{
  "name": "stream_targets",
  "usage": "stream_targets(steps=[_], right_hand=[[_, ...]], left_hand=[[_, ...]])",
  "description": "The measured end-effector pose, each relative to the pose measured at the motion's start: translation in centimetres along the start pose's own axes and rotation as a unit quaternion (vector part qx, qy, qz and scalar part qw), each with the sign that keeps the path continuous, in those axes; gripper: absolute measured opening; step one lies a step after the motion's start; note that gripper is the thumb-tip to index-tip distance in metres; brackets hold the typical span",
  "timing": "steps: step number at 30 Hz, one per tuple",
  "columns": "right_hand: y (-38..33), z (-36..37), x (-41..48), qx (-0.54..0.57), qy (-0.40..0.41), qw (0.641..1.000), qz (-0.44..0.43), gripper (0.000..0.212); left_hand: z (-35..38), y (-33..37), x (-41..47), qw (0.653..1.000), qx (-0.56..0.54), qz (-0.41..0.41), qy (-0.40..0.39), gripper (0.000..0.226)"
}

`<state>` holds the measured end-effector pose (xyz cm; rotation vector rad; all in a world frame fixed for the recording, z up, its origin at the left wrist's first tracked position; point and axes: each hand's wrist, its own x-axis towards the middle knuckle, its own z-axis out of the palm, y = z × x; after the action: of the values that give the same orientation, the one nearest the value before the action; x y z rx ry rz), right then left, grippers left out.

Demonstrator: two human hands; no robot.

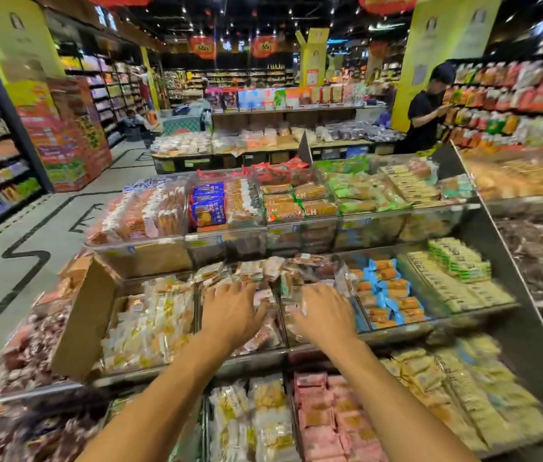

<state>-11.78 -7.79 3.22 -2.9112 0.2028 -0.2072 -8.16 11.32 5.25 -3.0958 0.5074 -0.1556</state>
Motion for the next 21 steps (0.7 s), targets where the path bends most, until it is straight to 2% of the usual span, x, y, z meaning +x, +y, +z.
stream_targets(steps=[9, 15, 21], right_hand=[[4.1, 2.1, 3.1, -0.018, -0.022, 0.999, 0.026, 0.057], [1.8, 4.5, 7.3, -0.022, -0.037, 0.999, 0.003, 0.042], [-0.2, 8.0, 10.5, 0.01, -0.053, 0.998, -0.036, 0.045]], left_hand=[[4.2, 3.7, 5.4, 0.999, -0.021, 0.036, -0.027, 0.056], [7.3, 0.7, 8.8, 0.998, -0.033, 0.037, -0.031, 0.056], [9.2, -4.2, 10.6, 0.998, -0.029, -0.015, -0.051, 0.051]])
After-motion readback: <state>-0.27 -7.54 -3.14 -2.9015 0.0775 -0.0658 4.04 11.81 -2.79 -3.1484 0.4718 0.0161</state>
